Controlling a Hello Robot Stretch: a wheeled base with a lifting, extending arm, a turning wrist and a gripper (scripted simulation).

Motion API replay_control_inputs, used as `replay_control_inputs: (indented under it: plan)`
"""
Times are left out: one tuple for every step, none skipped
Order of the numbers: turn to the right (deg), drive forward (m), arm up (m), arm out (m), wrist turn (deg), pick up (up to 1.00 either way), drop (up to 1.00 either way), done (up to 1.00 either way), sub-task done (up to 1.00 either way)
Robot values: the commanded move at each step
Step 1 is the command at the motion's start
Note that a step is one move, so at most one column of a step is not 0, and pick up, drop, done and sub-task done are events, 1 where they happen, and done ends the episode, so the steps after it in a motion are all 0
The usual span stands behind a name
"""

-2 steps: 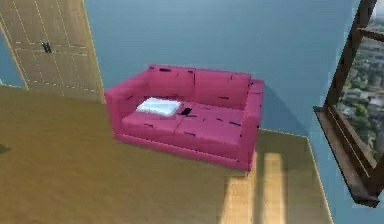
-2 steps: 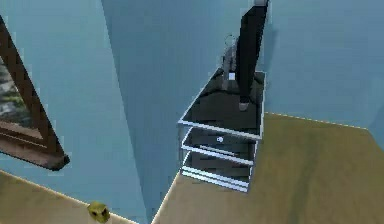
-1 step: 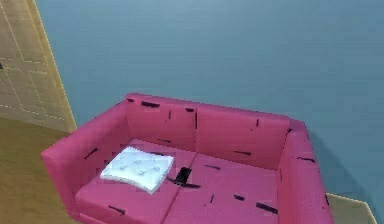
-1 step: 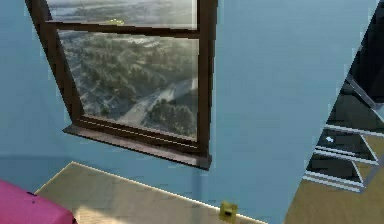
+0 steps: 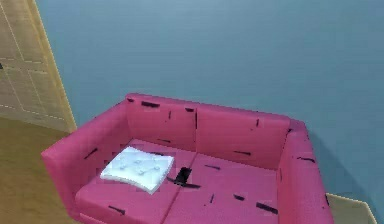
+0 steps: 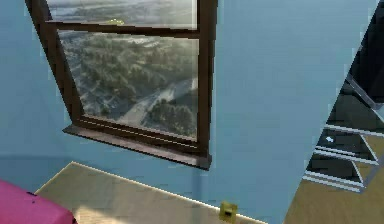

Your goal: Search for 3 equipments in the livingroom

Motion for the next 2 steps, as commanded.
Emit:
replay_control_inputs:
  plan:
    - [-45.0,0.0,0.0,0.0,0.0,0.0,0.0,0.0,0.0]
    - [-27.0,0.0,0.0,0.0,0.0,0.0,0.0,0.0,0.0]
